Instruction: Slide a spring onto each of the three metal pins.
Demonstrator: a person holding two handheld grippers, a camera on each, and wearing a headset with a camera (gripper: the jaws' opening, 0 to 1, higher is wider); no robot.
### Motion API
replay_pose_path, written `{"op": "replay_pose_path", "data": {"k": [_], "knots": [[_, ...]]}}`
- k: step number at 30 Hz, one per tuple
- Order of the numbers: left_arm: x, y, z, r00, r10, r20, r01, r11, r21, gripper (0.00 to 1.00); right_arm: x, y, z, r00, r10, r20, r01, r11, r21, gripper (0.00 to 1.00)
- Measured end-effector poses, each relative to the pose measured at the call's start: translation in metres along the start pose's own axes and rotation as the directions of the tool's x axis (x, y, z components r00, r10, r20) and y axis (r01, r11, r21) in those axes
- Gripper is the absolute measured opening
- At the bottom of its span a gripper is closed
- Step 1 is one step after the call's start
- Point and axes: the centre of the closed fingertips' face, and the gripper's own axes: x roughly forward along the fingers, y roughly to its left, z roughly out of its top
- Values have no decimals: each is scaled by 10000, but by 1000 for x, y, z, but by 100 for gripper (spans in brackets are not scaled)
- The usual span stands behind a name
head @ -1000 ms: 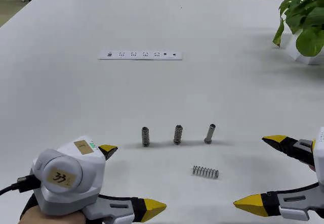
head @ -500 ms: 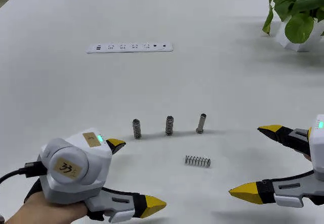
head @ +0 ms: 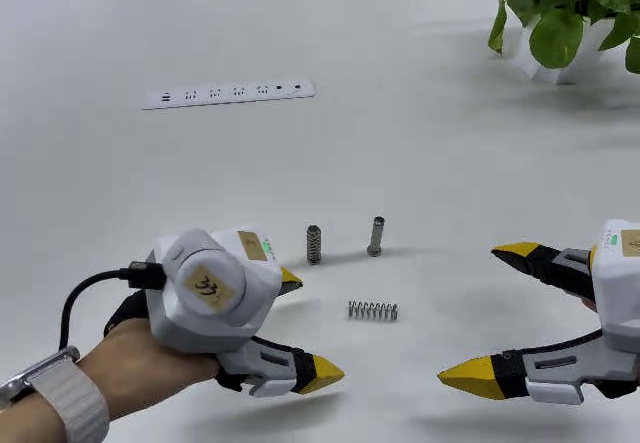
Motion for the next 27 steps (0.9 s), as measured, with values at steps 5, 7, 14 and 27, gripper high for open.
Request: {"op": "replay_pose_path", "data": {"k": [5, 7, 14, 27], "knots": [[11, 4, 8, 9993, -280, -261, 289, 9990, 352, 55, -5, 2, -5, 10000, -46, -27, 46, 10000, 32, 96], [14, 6, 10, 9988, -342, -355, 358, 9984, 445, 51, -7, 1, -7, 10000, -67, -5, 67, 10000, 62, 96], [24, 6, 10, 9913, -726, -1098, 818, 9933, 821, 33, -8, 5, -11, 10000, -52, -15, 52, 9997, 224, 95], [41, 10, 7, 9732, -1010, -2068, 1325, 9805, 1448, 22, -3, 7, -9, 9999, 11, 118, -15, 9994, 356, 94]]}}
